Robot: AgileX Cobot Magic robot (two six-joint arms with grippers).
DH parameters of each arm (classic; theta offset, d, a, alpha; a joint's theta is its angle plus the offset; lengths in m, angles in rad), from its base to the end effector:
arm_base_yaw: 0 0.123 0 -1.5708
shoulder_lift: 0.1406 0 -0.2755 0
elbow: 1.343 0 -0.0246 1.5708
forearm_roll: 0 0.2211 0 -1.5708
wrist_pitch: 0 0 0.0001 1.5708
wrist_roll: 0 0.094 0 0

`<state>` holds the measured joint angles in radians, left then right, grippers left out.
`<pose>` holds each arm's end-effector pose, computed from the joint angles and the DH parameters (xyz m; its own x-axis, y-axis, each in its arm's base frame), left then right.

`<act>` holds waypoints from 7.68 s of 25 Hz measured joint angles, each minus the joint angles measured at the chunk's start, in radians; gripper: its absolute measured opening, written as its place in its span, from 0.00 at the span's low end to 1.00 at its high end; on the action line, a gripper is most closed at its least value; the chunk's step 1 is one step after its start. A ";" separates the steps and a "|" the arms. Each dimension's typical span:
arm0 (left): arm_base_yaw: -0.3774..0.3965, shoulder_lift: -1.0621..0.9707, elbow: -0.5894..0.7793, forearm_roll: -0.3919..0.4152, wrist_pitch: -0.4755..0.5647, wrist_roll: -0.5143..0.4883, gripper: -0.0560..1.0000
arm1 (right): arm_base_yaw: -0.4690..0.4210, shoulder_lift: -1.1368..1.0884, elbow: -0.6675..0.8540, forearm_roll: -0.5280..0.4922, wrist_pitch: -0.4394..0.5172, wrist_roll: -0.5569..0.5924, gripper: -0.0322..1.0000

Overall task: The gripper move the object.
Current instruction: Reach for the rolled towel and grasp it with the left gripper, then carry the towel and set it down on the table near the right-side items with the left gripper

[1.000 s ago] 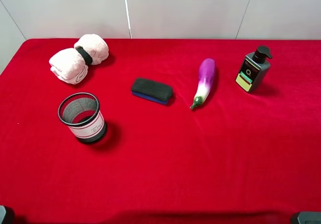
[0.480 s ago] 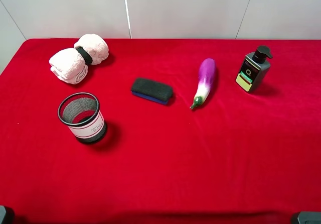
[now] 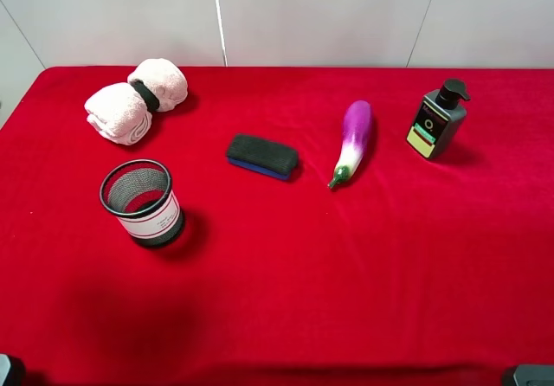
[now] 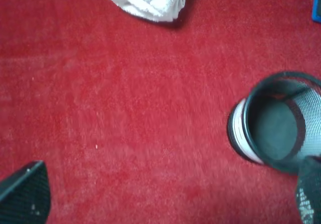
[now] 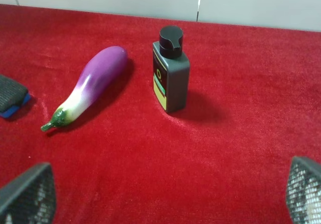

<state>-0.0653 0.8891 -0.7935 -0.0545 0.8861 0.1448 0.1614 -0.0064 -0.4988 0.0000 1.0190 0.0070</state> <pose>0.1376 -0.0130 0.3086 -0.7630 0.1601 -0.6263 0.1766 0.9836 0.0363 -0.0176 -0.0029 0.2647 -0.4095 -0.0596 -0.9104 -0.1578 0.9874 0.0064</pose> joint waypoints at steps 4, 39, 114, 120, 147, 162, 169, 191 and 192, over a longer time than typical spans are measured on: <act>0.000 0.102 -0.025 0.000 -0.054 0.004 0.96 | 0.000 0.000 0.000 0.000 0.000 0.000 0.70; -0.188 0.868 -0.515 0.141 -0.134 0.037 0.96 | 0.000 0.000 0.000 0.000 0.000 0.000 0.70; -0.093 1.220 -0.538 0.220 -0.264 0.007 0.43 | 0.000 0.000 0.000 0.000 0.000 0.000 0.70; -0.093 1.220 -0.635 0.213 -0.104 0.007 0.42 | 0.000 0.000 0.000 0.000 0.000 0.000 0.70; -0.335 1.220 -1.023 0.196 0.275 -0.014 0.41 | 0.000 0.000 0.000 0.000 0.000 0.000 0.70; -0.571 1.220 -1.059 0.156 0.288 -0.042 0.41 | 0.000 0.000 0.000 0.000 0.000 0.000 0.70; -0.678 1.220 -1.059 0.120 0.288 -0.042 0.41 | 0.000 0.000 0.000 0.000 0.000 0.000 0.70; -0.885 1.225 -1.059 0.043 0.233 -0.042 0.41 | 0.000 0.000 0.000 0.000 0.000 0.000 0.70; -0.890 1.232 -1.061 0.043 0.232 -0.042 0.41 | 0.000 0.000 0.000 0.000 0.000 0.000 0.70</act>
<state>-0.9549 2.1210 -1.8547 -0.0114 1.1179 0.1030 0.1614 -0.0064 -0.4988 0.0000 1.0190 0.0070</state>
